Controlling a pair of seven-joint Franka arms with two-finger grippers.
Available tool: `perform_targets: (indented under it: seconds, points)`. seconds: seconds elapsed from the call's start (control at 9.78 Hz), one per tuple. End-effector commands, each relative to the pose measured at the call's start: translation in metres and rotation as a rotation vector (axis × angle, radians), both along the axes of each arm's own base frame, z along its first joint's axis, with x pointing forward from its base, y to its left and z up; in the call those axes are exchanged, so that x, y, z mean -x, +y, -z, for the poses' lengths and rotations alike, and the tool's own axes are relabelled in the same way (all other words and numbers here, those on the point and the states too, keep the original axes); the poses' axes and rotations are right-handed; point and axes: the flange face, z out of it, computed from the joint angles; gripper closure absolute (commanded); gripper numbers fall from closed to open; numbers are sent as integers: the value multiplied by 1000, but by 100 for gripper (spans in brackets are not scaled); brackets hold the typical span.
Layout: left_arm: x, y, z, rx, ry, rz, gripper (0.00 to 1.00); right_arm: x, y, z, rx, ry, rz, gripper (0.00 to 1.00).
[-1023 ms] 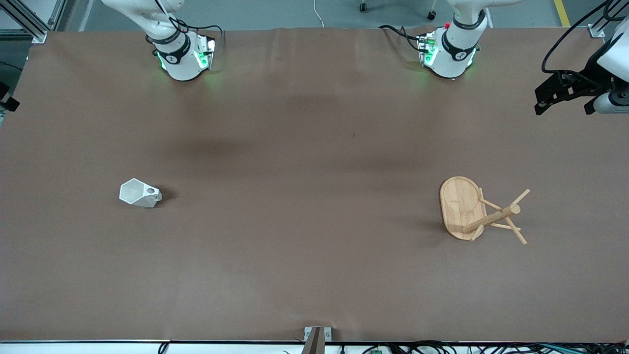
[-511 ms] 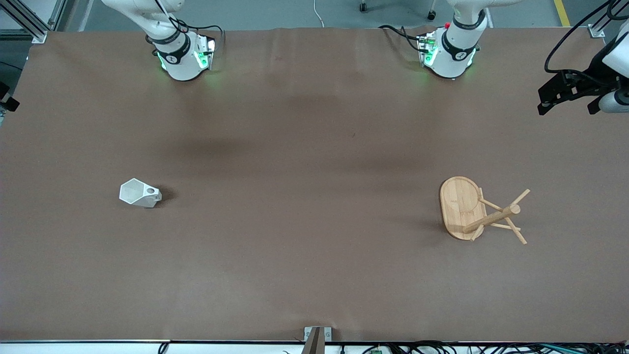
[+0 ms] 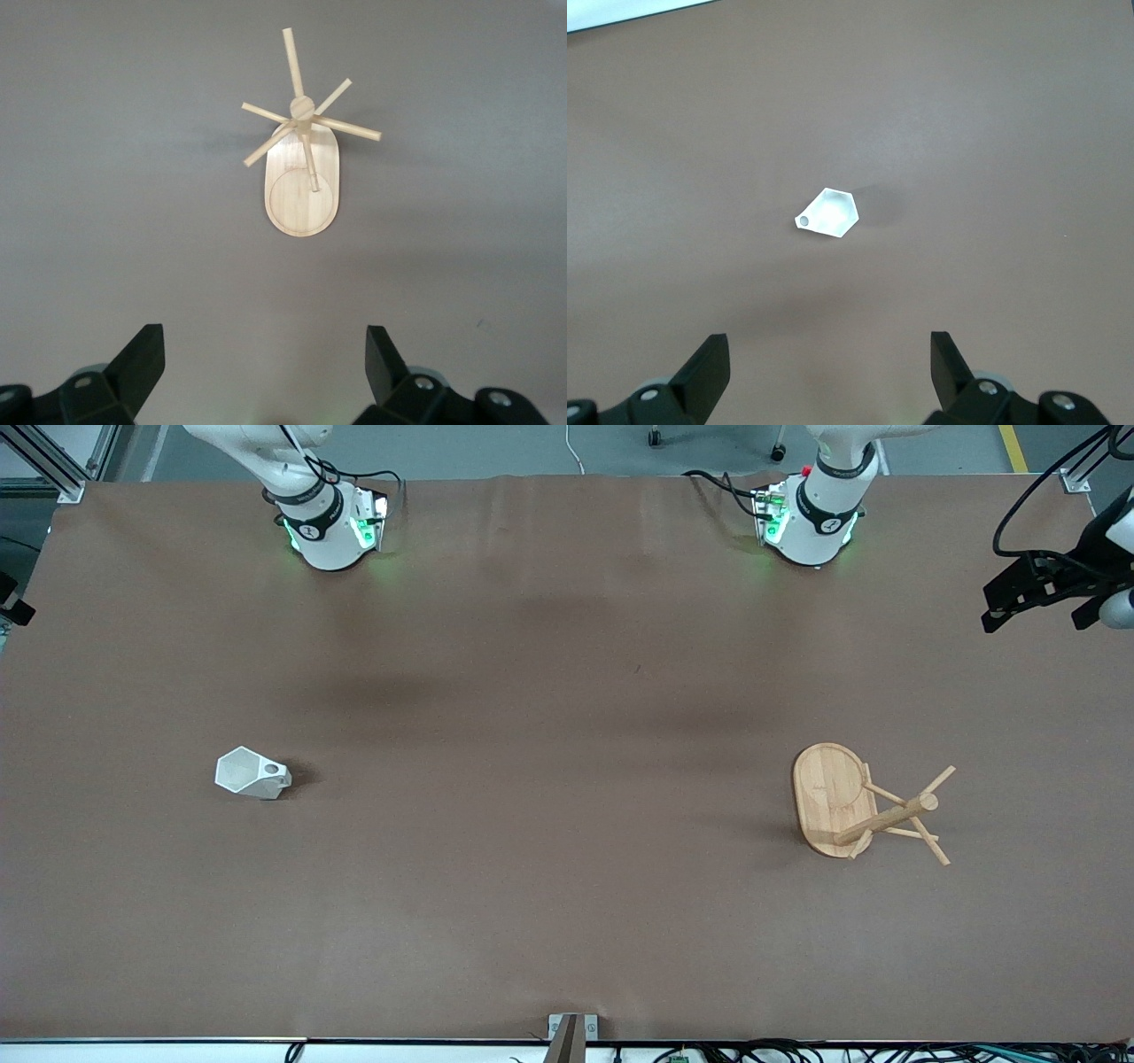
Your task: Hang cup on rack
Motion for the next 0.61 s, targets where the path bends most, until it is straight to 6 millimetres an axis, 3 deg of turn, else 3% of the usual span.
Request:
perform_targets:
  seconds: [0.0, 0.2, 0.41, 0.51]
  points:
    - [-13, -4, 27, -10, 66, 23, 0, 0, -3, 2, 17, 9, -4, 0]
    - [-12, -5, 22, -5, 58, 26, 0, -1, -4, 5, 18, 16, -4, 0]
    - [-15, -14, 27, -2, 63, 30, 0, -29, 1, 57, 2, 127, -22, 0]
    - [-15, -17, 28, -2, 65, 34, 0, -44, 4, 94, -10, 183, -32, 0]
